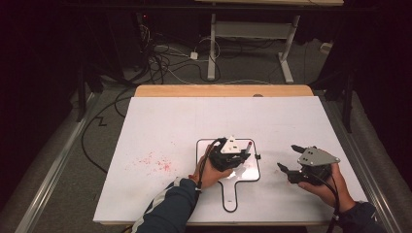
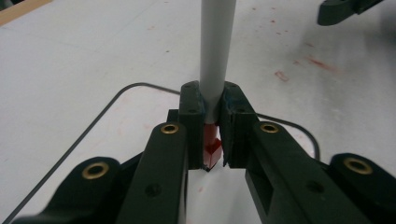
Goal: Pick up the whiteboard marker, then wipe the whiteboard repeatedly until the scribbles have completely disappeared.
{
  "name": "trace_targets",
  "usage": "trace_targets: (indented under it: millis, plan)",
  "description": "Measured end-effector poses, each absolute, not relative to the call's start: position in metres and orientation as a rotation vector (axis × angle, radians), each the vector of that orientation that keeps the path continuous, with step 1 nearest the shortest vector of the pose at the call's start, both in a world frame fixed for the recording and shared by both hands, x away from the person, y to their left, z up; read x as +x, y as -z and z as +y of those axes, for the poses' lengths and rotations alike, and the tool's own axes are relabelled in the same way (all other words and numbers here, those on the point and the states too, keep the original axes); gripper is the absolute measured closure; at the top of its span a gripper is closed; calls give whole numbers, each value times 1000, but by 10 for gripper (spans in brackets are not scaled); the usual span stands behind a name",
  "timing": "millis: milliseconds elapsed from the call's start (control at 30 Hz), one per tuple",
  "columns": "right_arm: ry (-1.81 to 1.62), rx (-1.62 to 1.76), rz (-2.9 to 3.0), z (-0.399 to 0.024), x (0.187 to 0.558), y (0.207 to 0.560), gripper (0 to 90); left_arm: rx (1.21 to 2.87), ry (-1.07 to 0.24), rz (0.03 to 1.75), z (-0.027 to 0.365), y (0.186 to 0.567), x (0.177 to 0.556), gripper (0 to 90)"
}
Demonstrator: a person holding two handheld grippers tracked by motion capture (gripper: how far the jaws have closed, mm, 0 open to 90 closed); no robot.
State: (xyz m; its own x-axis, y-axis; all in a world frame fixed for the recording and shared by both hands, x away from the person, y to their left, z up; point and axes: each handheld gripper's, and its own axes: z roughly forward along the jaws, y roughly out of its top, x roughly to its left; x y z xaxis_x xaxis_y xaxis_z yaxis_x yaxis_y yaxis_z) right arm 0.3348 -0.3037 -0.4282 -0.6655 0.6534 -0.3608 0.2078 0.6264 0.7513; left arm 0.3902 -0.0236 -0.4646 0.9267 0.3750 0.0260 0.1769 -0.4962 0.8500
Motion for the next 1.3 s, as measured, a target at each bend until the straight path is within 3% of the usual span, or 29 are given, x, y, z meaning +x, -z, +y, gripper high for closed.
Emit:
trace_targets:
  millis: [367,1300]
  plan:
    - [-914,682,2216,-302,338,428,252,2117,-215,315,-44,463,382,789]
    - [-911,670,2227,-297,338,430,251,2128,-295,497,66,463,382,789]
